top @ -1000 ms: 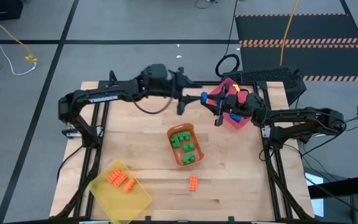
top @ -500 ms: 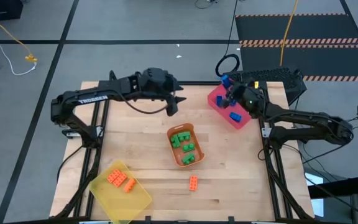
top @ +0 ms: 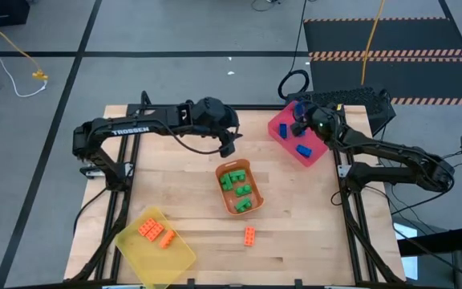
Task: Sort & place blocks by color
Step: Put the blue game piece into the pink bin, then put the orange game piece into the yellow bin
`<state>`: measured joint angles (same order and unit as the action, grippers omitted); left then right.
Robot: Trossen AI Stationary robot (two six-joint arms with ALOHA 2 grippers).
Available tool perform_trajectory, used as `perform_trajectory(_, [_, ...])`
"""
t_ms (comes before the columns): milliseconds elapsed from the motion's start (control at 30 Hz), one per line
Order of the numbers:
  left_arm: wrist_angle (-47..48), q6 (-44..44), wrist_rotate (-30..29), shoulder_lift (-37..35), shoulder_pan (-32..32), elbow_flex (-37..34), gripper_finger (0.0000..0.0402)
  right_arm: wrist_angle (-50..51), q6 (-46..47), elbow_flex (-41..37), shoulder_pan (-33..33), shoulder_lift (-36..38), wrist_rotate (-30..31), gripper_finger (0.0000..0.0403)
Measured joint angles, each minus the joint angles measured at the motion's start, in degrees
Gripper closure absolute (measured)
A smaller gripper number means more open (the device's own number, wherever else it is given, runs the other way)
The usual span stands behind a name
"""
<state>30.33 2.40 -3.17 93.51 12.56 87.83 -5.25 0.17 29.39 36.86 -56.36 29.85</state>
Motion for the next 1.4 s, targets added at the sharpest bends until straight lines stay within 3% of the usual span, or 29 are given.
perform_trajectory(100, [0.3, -1.3, -1.6, 0.0, -0.2, 0.0, 0.0225, -0.6, 0.6, 0.0, 0.0, 0.0, 0.2, 0.0101])
perform_trajectory(200, [0.2, -1.3, -3.4, 0.0, -0.7, 0.0, 0.0223, -0.9, 0.6, 0.0, 0.0, 0.0, 0.2, 0.0069])
perform_trajectory(433, [1.6, -2.2, -4.0, 0.0, -1.5, 0.0, 0.0228, -5.0, -0.8, 0.0, -0.8, 0.0, -0.8, 0.0057])
perform_trajectory(500, [3.7, -2.5, -4.9, 0.0, -1.7, 0.0, 0.0231, -7.1, -0.8, 0.0, -1.8, 0.5, -5.7, 0.0061])
perform_trajectory(733, [15.5, -3.5, -6.0, 1.0, -2.7, -0.1, 0.0232, -13.9, 2.6, 0.0, -7.8, 4.2, -36.4, 0.0064])
perform_trajectory(833, [20.1, -1.3, -5.9, 0.9, -4.5, 0.0, 0.0232, -12.6, 2.4, 0.0, -12.7, 6.5, -41.7, 0.0064])
perform_trajectory(933, [21.4, -1.2, -5.9, 0.8, -6.5, 0.0, 0.0231, -14.6, 1.2, -0.1, -18.1, 7.7, -39.4, 0.0064])
perform_trajectory(1067, [18.4, -9.5, -6.0, 0.9, -9.3, 0.0, 0.0231, -14.3, -1.8, 1.5, -23.9, 8.2, -29.8, 0.0064])
perform_trajectory(1400, [17.6, -17.6, -10.3, 1.1, -18.9, 0.0, 0.0231, 2.0, -4.2, 10.5, -38.6, 5.8, -17.6, 0.0064])
